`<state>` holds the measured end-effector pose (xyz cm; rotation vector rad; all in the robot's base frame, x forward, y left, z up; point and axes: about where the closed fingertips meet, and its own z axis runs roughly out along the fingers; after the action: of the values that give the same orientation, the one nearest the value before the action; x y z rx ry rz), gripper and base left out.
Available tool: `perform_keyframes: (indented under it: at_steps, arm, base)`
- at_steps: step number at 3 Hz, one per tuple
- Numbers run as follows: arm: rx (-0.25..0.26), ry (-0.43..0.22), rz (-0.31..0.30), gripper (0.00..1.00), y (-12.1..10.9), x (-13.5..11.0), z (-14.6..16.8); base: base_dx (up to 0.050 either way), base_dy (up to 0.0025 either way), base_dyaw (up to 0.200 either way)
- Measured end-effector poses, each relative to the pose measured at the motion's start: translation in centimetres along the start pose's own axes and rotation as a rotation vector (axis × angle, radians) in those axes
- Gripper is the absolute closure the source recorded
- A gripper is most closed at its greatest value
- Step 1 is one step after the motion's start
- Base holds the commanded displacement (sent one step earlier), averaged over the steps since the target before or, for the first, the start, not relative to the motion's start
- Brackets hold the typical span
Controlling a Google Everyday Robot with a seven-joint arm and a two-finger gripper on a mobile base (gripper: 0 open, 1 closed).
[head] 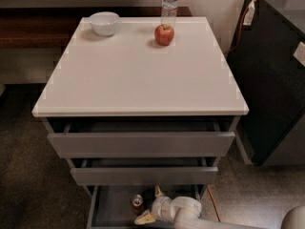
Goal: Pick coke can from bottom drawer and place on counter
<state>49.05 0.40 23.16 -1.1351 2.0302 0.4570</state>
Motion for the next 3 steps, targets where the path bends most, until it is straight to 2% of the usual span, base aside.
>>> perform_keyframes:
  at_steps: [1,3]
  arm:
    - [0.011,0.012,0.045,0.0,0.1,0.3,1.5]
    - [0.005,0.018,0.081,0.0,0.2,0.2,3.5]
  base:
    - [0.0,0.0,0.0]
    - [0.0,0.0,0.0]
